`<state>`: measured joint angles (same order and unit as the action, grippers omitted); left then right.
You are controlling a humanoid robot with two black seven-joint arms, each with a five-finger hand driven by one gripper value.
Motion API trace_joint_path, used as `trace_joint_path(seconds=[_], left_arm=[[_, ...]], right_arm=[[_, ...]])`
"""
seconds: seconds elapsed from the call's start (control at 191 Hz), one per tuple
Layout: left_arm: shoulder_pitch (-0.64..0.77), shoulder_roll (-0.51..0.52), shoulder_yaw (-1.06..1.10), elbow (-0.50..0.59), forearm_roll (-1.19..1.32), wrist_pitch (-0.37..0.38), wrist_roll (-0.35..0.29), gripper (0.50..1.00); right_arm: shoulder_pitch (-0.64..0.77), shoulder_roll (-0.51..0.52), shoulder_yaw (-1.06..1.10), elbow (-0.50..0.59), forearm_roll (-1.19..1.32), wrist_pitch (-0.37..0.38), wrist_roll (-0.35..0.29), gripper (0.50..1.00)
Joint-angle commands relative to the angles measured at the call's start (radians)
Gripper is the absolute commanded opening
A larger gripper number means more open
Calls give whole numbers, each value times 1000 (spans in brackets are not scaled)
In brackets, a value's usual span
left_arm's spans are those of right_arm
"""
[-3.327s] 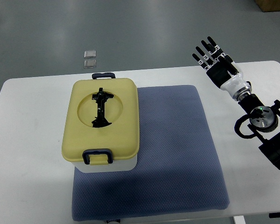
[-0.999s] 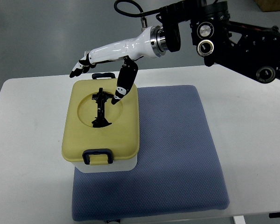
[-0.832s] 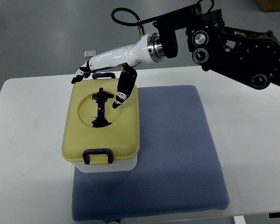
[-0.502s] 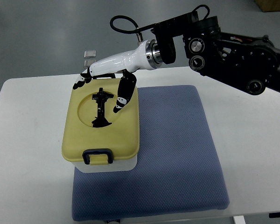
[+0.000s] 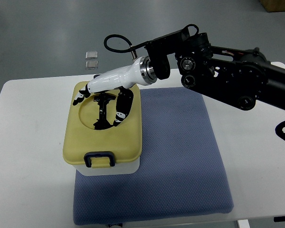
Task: Open white storage box with right hand
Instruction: 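Lower the right hand onto the black handle on the yellow lid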
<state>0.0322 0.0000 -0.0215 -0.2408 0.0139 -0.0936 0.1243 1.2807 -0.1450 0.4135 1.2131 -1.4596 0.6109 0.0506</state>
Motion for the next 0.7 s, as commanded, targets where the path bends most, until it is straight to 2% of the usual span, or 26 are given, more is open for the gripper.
trace_joint_path(seconds=[0.0,0.178,0.696], left_arm=[[0,0,0,0,0,0,0,1000],[0,0,2,-2,0,0,0,1000],[0,0,2,-3,0,0,0,1000]], right_arm=[[-6,12,-2,-3,-15,0,0,926],[-9,13,-2,-17,-19,-2,0,926],[-6,24,5,-53,-19,-137,-8,926]])
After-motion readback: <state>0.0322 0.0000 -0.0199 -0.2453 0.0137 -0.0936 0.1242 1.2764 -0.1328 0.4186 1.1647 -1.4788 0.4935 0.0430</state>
